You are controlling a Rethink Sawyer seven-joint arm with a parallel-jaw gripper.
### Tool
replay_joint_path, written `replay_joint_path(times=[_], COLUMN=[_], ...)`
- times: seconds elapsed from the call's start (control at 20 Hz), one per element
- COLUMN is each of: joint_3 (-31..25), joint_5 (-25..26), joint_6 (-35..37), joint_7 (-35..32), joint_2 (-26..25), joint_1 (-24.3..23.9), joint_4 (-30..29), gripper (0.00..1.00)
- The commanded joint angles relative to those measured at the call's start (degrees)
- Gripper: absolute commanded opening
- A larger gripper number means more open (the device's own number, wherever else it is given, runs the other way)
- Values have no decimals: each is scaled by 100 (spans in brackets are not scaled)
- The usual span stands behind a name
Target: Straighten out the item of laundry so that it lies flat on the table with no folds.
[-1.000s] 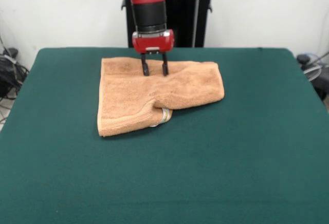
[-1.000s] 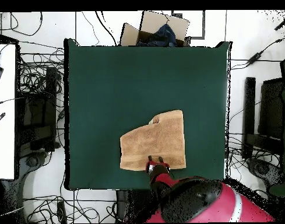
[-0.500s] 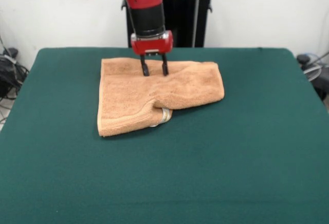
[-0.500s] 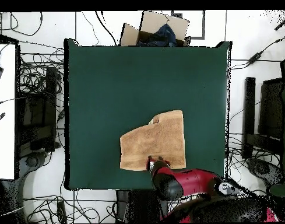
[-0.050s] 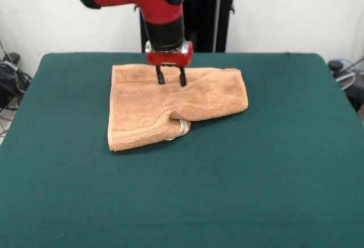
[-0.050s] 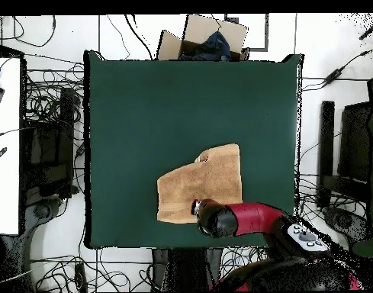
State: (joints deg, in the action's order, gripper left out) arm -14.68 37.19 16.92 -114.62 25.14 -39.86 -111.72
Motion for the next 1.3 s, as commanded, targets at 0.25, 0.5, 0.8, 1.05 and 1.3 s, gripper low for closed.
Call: replay_joint_path(times=[0.25, 0.5, 0.8, 1.05, 1.3], joint_3=[212, 273, 329, 651, 875], joint_5=[262, -360, -1085, -1227, -1444], joint_6=[746, 1331, 1747, 1058, 654], joint_7=[-256, -986, -1195, -1501, -1659], joint_2=[-1100, -322, 410, 436, 101], joint_1=[801, 1353, 1649, 2052, 2382], joint_4=[1955, 1354, 756, 589, 734], gripper=[100, 100, 100, 100, 100])
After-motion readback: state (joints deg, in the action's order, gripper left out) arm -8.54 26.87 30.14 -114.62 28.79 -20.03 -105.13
